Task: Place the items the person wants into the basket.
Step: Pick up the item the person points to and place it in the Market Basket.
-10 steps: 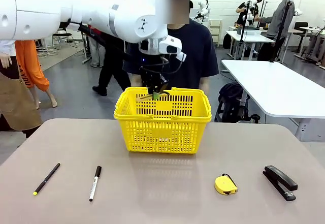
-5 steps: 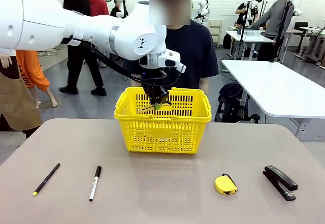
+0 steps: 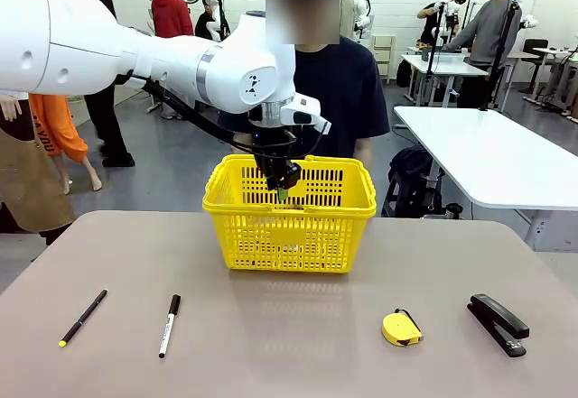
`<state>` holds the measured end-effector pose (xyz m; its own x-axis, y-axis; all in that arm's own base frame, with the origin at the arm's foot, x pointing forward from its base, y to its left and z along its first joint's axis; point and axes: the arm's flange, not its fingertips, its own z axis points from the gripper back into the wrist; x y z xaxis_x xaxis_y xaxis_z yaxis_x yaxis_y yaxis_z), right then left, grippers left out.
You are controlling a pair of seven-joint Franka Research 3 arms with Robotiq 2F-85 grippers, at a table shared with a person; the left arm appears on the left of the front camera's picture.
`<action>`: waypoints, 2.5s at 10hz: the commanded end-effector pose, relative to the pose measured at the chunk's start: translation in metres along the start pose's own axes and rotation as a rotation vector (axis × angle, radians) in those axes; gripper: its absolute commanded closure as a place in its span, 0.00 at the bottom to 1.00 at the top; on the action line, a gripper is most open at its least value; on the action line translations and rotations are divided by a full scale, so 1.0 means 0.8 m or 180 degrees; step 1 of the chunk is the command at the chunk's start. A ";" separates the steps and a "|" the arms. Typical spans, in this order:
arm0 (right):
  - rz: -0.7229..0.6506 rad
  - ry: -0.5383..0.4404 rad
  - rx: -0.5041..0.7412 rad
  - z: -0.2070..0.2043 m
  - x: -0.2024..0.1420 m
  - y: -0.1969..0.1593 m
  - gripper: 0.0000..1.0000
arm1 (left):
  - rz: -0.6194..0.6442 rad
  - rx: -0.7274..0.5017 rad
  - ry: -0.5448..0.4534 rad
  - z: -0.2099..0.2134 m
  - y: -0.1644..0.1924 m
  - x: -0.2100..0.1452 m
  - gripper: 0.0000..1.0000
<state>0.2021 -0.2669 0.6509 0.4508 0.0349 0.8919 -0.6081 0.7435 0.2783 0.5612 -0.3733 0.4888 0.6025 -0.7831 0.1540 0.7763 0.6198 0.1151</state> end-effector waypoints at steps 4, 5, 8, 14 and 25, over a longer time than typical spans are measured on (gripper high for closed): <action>0.0047 -0.0052 0.0038 -0.001 0.003 -0.001 0.00 | -0.0076 -0.0009 0.0000 0.001 0.007 -0.006 0.00; 0.0047 -0.0052 0.0038 -0.001 0.003 -0.001 0.00 | -0.0063 -0.0012 0.0004 0.001 0.008 -0.005 0.00; 0.0047 -0.0052 0.0038 -0.001 0.003 -0.001 0.00 | 0.0159 -0.0137 -0.0173 0.033 0.014 -0.020 0.00; 0.0047 -0.0052 0.0038 -0.001 0.003 -0.001 0.00 | 0.0343 0.0166 -0.0689 0.117 -0.064 -0.297 0.00; 0.0047 -0.0052 0.0038 -0.001 0.003 -0.001 0.00 | 0.0462 0.0234 -0.0626 0.106 -0.081 -0.339 0.00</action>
<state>0.2039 -0.2668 0.6500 0.4552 0.0361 0.8896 -0.6069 0.7437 0.2804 0.3293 -0.1977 0.5222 0.6599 -0.6566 0.3652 0.6583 0.7396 0.1403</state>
